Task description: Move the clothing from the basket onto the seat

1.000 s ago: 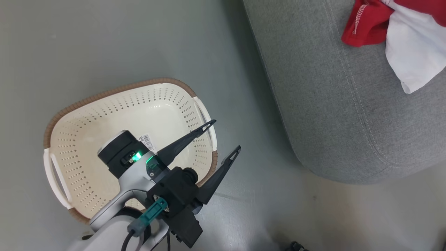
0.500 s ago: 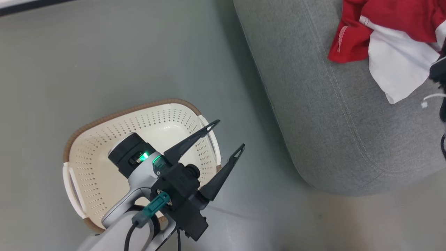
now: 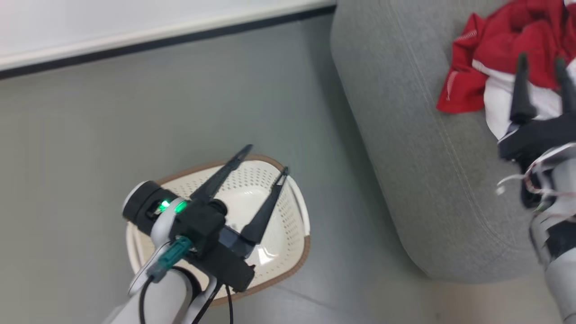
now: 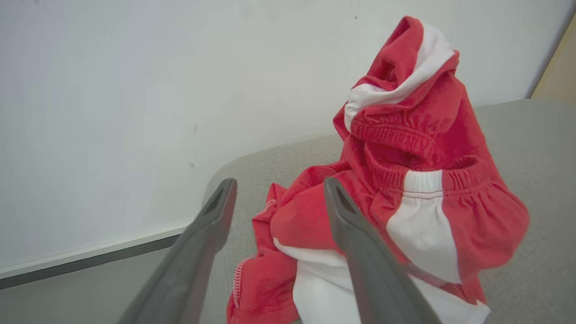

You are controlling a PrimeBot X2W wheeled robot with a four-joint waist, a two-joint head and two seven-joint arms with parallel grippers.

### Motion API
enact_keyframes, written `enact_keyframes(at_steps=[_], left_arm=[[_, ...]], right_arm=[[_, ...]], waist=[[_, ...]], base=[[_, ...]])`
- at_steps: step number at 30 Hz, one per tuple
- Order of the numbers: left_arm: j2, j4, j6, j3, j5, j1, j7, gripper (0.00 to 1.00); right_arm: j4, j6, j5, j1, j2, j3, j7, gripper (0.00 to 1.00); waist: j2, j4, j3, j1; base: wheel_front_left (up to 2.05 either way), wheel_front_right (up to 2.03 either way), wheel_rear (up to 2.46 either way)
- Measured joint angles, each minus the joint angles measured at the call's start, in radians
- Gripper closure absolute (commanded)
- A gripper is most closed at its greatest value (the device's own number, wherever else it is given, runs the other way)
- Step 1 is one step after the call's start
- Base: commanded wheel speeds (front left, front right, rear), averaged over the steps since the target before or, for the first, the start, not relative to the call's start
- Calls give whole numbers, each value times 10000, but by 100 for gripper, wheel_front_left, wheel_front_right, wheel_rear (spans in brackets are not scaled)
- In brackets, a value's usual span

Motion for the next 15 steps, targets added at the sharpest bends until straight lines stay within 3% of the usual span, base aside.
enact_keyframes(at_steps=[15], left_arm=[[25, 631, 1072, 1467, -640, 1237, -754, 0]], right_arm=[[-2309, 2, -548, 2270, 784, 704, 0, 0]], waist=[[0, 949, -1441, 0]], base=[[0, 0, 0]])
